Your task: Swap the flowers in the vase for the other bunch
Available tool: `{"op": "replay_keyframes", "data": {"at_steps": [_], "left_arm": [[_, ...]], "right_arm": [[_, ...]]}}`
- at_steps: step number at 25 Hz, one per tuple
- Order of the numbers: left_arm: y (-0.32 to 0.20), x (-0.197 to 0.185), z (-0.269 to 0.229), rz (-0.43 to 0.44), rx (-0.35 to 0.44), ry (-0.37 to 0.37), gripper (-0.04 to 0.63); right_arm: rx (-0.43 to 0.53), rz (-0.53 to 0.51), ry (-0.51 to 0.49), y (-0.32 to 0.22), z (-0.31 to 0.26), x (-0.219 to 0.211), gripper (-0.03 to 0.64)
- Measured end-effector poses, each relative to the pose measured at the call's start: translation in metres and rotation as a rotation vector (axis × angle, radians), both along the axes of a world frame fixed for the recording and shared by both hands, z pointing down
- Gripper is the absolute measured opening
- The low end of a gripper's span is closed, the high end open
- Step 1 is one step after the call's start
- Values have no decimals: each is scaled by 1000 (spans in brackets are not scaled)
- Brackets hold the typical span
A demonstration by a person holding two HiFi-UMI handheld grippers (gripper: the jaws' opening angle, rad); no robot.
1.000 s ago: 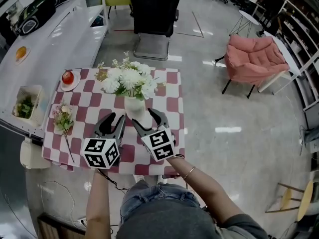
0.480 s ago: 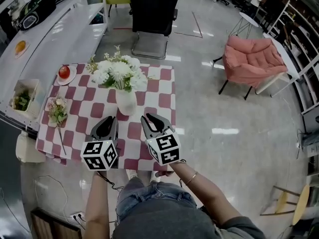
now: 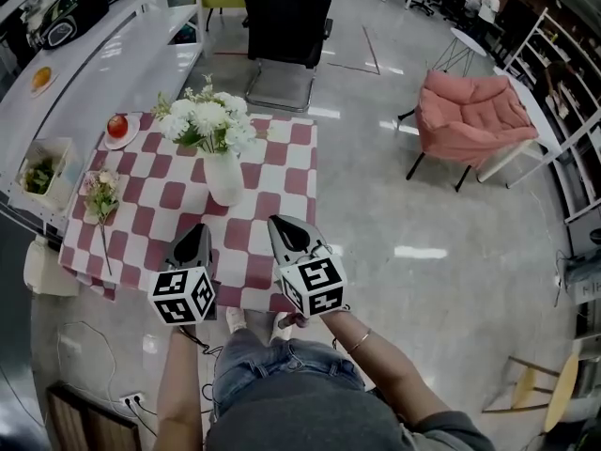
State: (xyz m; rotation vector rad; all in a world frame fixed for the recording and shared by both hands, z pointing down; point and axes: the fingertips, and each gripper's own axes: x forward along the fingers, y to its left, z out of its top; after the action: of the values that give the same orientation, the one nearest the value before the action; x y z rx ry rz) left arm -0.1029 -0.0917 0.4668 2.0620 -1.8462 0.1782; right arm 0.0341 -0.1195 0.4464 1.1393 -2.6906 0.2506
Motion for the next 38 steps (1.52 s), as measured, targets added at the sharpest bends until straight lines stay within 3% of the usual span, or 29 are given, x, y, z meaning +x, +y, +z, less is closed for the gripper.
{"op": "replay_keyframes", "data": {"at_steps": [18, 27, 38], "left_arm": [[32, 15, -28, -79, 100, 6, 23], [33, 10, -34, -94, 117, 2, 23], [34, 15, -35, -90, 122, 7, 23]], "right_arm": [[-2, 80, -60, 9, -16, 57, 8], [13, 4, -83, 14, -23, 42, 8], [28, -14, -84, 17, -26, 39, 8]]}}
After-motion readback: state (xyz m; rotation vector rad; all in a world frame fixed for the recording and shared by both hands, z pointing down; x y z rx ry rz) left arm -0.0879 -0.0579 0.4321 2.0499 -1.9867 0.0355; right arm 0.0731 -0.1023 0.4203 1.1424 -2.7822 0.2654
